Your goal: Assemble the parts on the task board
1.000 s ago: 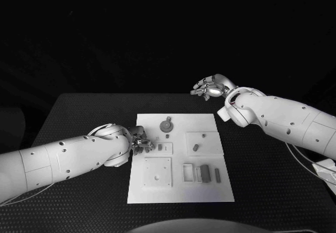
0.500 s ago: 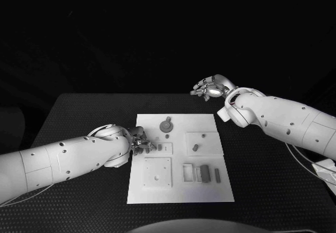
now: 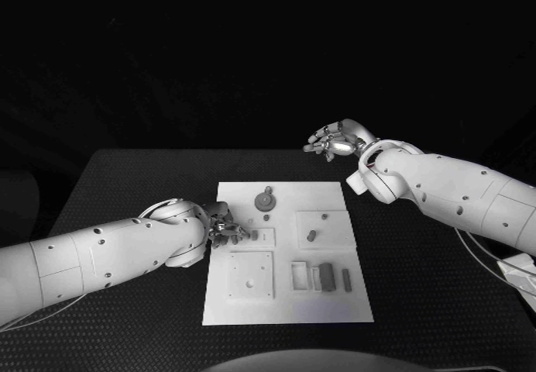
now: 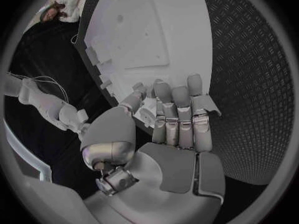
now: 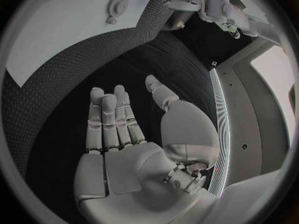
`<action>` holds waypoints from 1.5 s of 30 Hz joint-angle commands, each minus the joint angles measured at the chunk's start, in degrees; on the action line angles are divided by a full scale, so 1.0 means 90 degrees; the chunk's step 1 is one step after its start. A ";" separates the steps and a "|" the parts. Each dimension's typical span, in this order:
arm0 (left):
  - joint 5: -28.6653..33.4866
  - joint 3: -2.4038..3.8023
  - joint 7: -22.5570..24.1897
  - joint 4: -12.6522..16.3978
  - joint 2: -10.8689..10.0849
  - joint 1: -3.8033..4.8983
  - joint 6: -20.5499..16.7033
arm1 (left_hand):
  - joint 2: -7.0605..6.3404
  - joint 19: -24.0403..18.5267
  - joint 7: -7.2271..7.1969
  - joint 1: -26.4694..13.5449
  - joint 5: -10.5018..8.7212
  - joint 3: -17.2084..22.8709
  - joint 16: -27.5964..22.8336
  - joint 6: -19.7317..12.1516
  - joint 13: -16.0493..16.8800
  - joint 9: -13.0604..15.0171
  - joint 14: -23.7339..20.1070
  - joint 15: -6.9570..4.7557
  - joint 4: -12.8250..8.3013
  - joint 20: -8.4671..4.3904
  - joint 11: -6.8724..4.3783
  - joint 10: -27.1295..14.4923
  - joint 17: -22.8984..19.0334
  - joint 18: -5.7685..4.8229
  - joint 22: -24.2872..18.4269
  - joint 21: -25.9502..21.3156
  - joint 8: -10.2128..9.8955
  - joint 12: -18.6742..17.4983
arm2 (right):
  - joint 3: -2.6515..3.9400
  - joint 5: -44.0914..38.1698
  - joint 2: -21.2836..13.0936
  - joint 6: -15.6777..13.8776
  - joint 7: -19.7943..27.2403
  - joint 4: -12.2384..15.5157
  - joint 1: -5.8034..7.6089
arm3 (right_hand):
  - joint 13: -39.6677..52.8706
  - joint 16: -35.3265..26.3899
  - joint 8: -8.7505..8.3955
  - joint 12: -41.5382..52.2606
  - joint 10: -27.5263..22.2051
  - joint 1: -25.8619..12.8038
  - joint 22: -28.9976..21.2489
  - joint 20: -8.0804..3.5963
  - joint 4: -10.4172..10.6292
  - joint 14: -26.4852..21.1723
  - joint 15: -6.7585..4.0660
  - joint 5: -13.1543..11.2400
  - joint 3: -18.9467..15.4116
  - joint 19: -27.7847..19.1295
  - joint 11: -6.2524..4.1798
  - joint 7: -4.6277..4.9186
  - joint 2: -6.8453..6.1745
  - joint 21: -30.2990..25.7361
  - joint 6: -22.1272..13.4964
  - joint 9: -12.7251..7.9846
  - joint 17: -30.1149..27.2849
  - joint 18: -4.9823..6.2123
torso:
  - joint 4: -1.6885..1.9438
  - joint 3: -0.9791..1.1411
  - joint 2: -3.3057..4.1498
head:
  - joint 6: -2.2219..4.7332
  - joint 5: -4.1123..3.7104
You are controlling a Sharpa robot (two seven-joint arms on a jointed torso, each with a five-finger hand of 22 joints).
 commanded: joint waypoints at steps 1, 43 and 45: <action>-0.0016 -0.0011 -0.0065 -0.0058 -0.0006 -0.0040 -0.0026 | -0.0010 -0.0006 -0.0002 -0.0070 -0.0007 -0.0027 -0.0021 -0.0054 0.0009 -0.0019 0.0011 -0.0030 0.0009 -0.0041 -0.0013 -0.0048 0.0009 0.0069 0.0099 -0.0022 -0.0030 -0.0025 | 0.0003 -0.0004 0.0002 0.0085 0.0037 0.0001 -0.0007 | -0.0011 -0.0002 -0.0013 0.0032 -0.0054 -0.0062 0.0009 0.0032 0.0010 -0.0004 -0.0058 0.0023 -0.0010 -0.0007 -0.0001 0.0042 0.0017 -0.0023 -0.0006 -0.0006 -0.0006 0.0095 | 0.0002 -0.0003 0.0001 | -0.0001 -0.0002; 0.0149 0.0120 0.0104 -0.0052 -0.0025 -0.0041 -0.0195 | 0.0661 0.0048 -0.0037 0.1038 -0.0560 -0.0011 0.0004 0.0051 0.0073 0.0156 0.0026 -0.0007 -0.0824 -0.0021 -0.0039 -0.0003 0.0045 0.0061 0.0123 -0.0040 0.0119 -0.0048 | 0.0003 -0.0003 0.0007 0.0108 0.0033 -0.0022 -0.0073 | -0.0032 0.0001 -0.0011 0.0050 -0.0058 -0.0063 0.0012 0.0032 0.0011 -0.0004 -0.0057 0.0023 -0.0008 -0.0005 0.0000 0.0042 0.0023 -0.0024 -0.0006 -0.0007 -0.0008 0.0095 | 0.0000 0.0004 0.0000 | -0.0009 0.0009; 0.0151 0.0121 0.0108 -0.0055 -0.0018 -0.0041 -0.0200 | 0.0670 0.0051 -0.0039 0.1051 -0.0560 -0.0032 0.0007 0.0052 0.0077 0.0171 0.0028 -0.0005 -0.0822 -0.0020 -0.0040 0.0002 0.0047 0.0062 0.0124 -0.0039 0.0129 -0.0045 | 0.0003 -0.0003 0.0007 0.0109 0.0034 -0.0021 -0.0073 | -0.0033 0.0001 -0.0011 0.0051 -0.0058 -0.0064 0.0012 0.0032 0.0011 -0.0004 -0.0057 0.0023 -0.0008 -0.0005 0.0000 0.0042 0.0023 -0.0024 -0.0006 -0.0007 -0.0009 0.0095 | -0.0001 0.0003 0.0001 | -0.0009 0.0007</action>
